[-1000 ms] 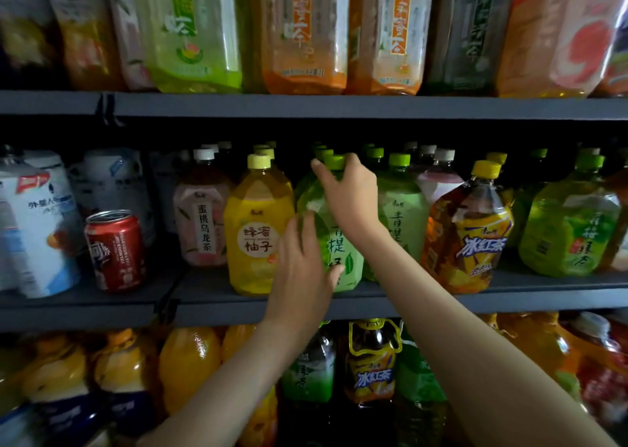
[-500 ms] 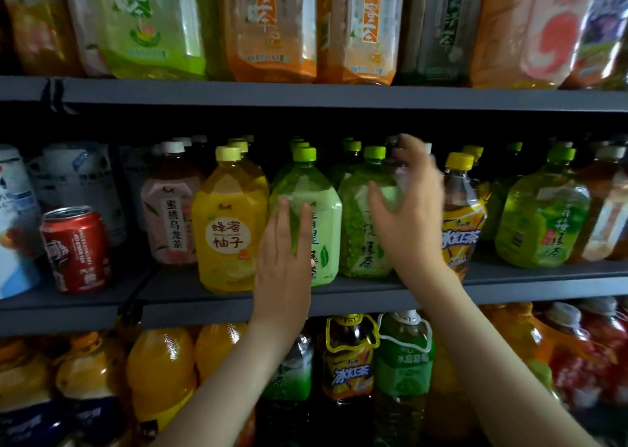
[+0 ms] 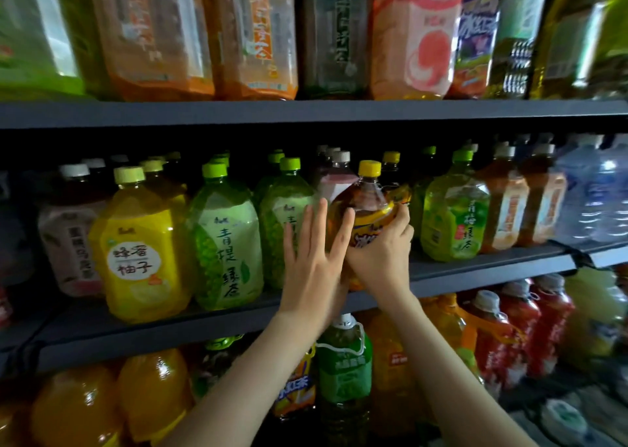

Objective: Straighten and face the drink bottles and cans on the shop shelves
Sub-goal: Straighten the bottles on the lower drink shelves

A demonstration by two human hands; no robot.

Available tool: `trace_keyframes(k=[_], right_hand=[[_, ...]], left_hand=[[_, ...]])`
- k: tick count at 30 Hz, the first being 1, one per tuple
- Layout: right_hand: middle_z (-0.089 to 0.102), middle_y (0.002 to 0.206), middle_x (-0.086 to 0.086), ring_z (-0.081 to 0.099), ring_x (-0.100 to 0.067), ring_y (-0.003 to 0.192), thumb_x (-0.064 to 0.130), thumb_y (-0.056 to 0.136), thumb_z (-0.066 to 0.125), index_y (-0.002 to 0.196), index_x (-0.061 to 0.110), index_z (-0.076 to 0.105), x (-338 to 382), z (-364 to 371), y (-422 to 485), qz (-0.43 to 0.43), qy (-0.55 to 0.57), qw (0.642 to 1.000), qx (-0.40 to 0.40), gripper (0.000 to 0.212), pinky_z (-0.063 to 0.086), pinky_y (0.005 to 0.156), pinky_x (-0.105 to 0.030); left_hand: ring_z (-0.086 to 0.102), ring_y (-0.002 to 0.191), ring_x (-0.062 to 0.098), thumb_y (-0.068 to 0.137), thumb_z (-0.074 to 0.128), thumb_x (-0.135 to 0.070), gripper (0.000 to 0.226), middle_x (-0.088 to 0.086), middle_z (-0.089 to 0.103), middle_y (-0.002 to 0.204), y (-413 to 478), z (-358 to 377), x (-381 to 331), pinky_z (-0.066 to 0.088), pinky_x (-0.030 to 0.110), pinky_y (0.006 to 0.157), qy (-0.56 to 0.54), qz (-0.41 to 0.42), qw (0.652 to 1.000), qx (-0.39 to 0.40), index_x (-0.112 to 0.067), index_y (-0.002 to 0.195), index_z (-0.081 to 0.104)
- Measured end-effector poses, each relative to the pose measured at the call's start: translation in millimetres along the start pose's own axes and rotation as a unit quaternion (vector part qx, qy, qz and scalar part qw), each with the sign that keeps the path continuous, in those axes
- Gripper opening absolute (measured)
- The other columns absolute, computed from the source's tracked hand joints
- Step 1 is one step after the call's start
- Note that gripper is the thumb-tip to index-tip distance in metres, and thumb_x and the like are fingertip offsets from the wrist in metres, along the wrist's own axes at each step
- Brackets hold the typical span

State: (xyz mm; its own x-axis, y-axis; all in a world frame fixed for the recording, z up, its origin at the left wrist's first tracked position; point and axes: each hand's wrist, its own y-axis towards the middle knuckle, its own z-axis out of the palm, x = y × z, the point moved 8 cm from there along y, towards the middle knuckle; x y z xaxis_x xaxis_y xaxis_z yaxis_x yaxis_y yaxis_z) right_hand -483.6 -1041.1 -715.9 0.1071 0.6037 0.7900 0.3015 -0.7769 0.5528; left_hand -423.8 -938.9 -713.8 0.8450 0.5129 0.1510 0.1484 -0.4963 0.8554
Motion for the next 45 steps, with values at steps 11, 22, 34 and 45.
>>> trace_keyframes(k=[11,22,34,45], right_hand=[[0.029,0.141,-0.017,0.029,-0.033,0.132,0.032,0.064,0.086,0.144,0.009,0.014,-54.4,-58.9,51.6,0.026,-0.014,0.997,-0.073,0.110,0.034,0.107,-0.046],[0.019,0.152,-0.017,0.018,-0.035,0.138,0.035,0.085,0.069,0.152,0.010,0.000,-58.2,-35.8,64.5,-0.046,-0.103,0.993,-0.037,0.099,0.022,0.108,-0.041],[0.048,0.126,-0.018,0.041,-0.033,0.119,0.012,0.086,0.063,0.132,-0.002,0.039,-138.9,-75.6,-132.3,-0.005,-0.182,0.968,0.174,0.054,0.032,0.101,-0.037],[0.050,0.097,0.002,0.050,-0.013,0.093,0.014,0.088,0.063,0.117,0.007,0.052,-114.7,-2.2,-265.2,-0.038,-0.067,0.921,0.382,0.032,0.040,0.079,-0.023]], left_hand=[[0.011,0.142,0.037,0.060,0.088,-0.023,0.110,0.018,0.021,0.155,17.1,30.2,-21.6,-0.009,0.054,0.111,-0.018,0.015,0.997,0.071,-0.021,0.150,0.025],[0.026,0.136,0.038,0.063,0.083,-0.018,0.090,0.020,0.041,0.145,24.1,41.0,-36.9,0.018,0.063,0.108,-0.033,0.031,0.998,0.052,-0.014,0.142,0.041],[0.048,0.117,0.025,0.091,0.056,-0.028,0.042,0.009,0.056,0.123,-193.0,19.5,-131.9,0.035,0.031,0.096,-0.338,0.107,0.855,0.378,-0.009,0.128,0.053],[0.052,0.117,0.018,0.092,0.057,-0.033,0.038,0.001,0.057,0.127,-295.4,0.7,-58.0,0.040,0.028,0.098,-0.323,0.037,0.746,0.581,-0.019,0.128,0.056]])
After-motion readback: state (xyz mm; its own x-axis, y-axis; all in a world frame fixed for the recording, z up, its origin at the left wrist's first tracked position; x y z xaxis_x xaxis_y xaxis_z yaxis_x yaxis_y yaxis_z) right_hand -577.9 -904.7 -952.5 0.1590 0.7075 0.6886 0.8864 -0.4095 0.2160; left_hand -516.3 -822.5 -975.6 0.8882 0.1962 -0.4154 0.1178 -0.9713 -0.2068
